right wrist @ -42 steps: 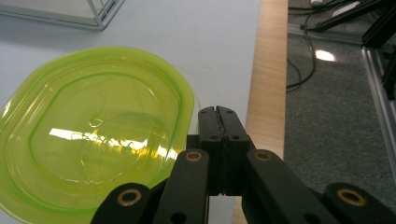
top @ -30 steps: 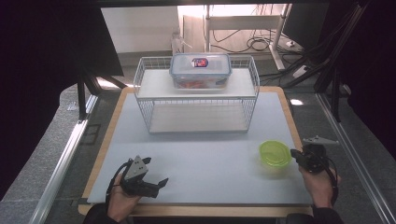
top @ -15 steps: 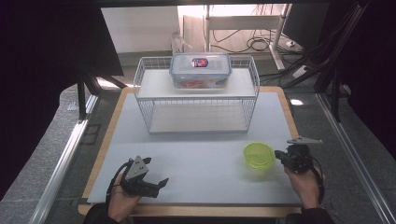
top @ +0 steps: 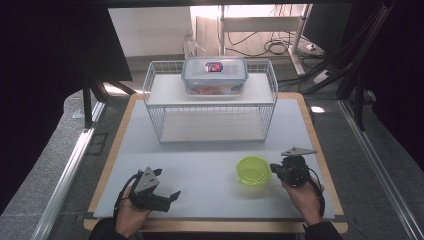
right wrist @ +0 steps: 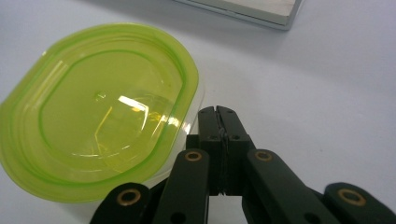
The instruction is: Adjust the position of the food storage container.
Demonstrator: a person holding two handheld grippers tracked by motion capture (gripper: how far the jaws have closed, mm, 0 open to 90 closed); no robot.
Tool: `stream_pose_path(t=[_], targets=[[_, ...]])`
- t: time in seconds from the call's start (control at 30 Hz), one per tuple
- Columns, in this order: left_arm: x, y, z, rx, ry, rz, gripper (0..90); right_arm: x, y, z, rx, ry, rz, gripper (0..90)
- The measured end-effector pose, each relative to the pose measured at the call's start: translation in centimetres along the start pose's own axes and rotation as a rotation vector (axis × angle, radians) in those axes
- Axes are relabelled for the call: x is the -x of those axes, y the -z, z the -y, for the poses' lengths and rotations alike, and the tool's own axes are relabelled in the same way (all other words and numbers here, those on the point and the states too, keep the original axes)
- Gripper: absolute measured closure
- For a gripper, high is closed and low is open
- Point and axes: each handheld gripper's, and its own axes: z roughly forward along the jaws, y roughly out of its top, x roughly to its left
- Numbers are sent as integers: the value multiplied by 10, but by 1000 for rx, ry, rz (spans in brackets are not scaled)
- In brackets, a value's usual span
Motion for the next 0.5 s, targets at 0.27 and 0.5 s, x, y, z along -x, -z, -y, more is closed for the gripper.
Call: stream_pose_path(t=[0.27,0.5], targets=[[0,-1,0,-1,-1,-2,33,-4,4,19,-38,-30,-35,900],[0,-1,0,-3,-3,-1,33,-16,-8,22,-66,-21,-66,899]])
